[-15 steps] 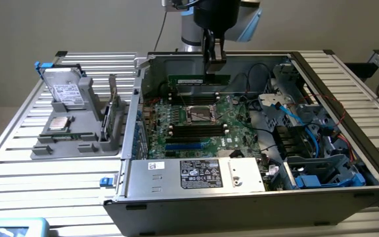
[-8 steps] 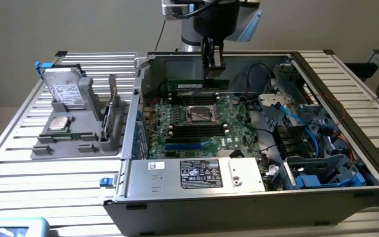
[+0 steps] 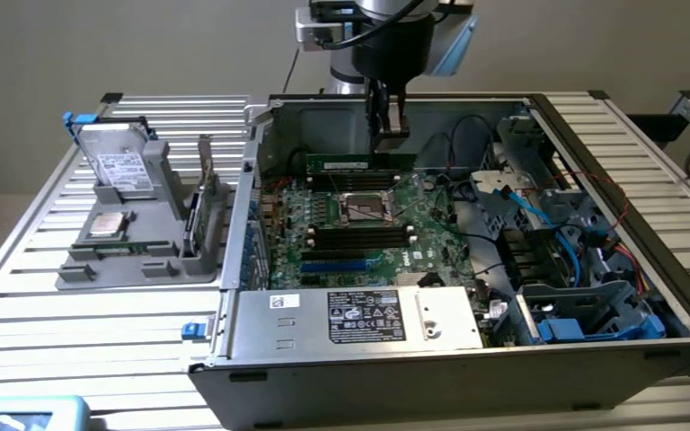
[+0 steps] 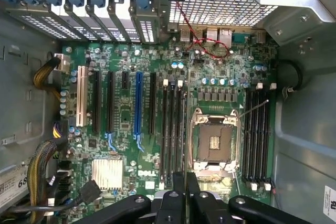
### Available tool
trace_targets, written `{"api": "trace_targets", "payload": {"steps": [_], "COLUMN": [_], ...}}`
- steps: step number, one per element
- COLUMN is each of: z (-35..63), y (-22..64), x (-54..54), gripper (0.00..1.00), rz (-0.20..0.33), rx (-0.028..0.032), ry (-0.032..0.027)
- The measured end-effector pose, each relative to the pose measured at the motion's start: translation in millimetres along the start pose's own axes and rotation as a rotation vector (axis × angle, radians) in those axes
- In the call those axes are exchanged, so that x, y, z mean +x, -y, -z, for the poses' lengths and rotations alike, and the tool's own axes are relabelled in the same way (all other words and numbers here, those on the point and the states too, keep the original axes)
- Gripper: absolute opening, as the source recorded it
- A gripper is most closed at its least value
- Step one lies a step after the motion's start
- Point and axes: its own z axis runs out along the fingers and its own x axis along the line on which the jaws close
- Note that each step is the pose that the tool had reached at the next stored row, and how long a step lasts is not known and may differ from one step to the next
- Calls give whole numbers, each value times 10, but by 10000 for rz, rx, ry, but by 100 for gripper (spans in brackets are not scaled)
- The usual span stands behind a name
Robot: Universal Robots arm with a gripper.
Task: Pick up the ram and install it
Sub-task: 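Insert the ram into the slot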
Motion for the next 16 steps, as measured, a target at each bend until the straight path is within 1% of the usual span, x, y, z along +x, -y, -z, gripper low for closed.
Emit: {"api": "trace_targets", "payload": {"steps": [3, 5, 16], "z": [-27, -60, -259], "y": [0, 0, 5], "x": [1, 2, 8], "gripper": [13, 13, 13], "rz": [47, 64, 110], "rx": [-2, -4, -5], "ry": [-110, -140, -147]}}
